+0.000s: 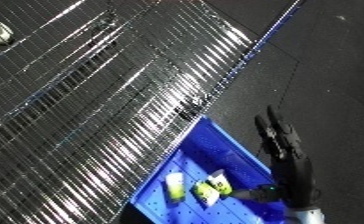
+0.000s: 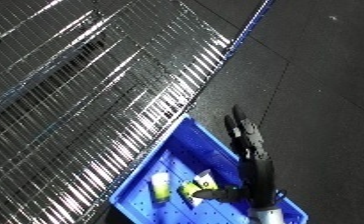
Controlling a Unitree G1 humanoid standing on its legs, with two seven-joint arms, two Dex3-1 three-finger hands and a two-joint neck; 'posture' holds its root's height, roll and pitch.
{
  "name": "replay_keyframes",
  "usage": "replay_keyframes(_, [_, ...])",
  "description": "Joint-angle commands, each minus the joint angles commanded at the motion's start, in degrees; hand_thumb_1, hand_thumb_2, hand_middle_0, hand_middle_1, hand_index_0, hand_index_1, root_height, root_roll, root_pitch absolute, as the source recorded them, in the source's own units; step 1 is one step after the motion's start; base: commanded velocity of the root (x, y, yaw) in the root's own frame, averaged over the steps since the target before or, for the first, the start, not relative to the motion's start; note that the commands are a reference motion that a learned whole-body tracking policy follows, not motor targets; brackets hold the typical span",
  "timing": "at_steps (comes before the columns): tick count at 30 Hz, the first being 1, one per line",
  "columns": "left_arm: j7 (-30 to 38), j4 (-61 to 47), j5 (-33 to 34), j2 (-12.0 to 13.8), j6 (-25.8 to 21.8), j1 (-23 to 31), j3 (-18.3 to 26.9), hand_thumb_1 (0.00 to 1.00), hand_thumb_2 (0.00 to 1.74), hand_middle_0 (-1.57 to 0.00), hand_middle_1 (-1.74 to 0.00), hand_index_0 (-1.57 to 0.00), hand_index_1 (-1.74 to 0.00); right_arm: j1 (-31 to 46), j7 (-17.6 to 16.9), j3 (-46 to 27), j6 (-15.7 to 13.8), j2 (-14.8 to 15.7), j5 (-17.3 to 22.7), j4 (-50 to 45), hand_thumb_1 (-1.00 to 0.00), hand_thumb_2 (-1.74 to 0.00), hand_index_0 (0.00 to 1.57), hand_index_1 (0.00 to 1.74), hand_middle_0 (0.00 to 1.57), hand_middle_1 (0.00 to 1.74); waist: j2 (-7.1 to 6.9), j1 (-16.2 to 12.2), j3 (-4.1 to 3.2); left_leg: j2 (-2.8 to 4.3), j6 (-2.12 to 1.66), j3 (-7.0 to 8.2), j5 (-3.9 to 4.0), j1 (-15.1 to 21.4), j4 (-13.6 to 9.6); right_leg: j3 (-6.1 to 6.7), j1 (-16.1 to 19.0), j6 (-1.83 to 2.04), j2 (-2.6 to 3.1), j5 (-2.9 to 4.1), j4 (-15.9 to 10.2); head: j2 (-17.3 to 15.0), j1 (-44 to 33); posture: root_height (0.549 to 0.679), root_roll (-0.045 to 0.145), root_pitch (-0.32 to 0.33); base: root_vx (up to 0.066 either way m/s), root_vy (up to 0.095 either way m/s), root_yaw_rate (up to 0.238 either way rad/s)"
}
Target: Pick up the object and place it into the box
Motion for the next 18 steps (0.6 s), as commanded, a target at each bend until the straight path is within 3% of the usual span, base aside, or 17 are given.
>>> replay_keyframes(11, [0.5,0.3,0.0,-0.2,0.1,-0.6,-0.6,1.0,1.74,-1.57,-1.74,-1.57,-1.74,-1.5,3.9,0.6,1.2,0.2,2.2,-1.6,0.0,0.0,0.0,0.0,0.0,0.0,-0.25,1.0,0.0,-0.01,-0.44,-0.63,1.07,0.8,-1.2,-0.56,1.4,0.2,-0.68,0.71,-1.7,-0.9,-3.6,0.64,0.1,0.072,-0.004,0.005,0.032])
replay_keyframes(18, [0.6,2.2,-0.1,-0.2,2.0,-2.5,-1.3,1.0,1.74,-1.57,-1.74,-1.57,-1.74,-7.6,8.9,3.3,7.7,-0.6,2.2,-2.1,0.0,0.0,0.0,0.0,0.0,0.0,-1.21,3.4,0.0,-0.08,-0.73,-2.33,1.4,0.5,-0.8,-1.59,2.3,0.05,-1.42,0.63,-1.4,-3.4,-10.1,0.64,0.095,0.057,0.001,-0.038,0.141])
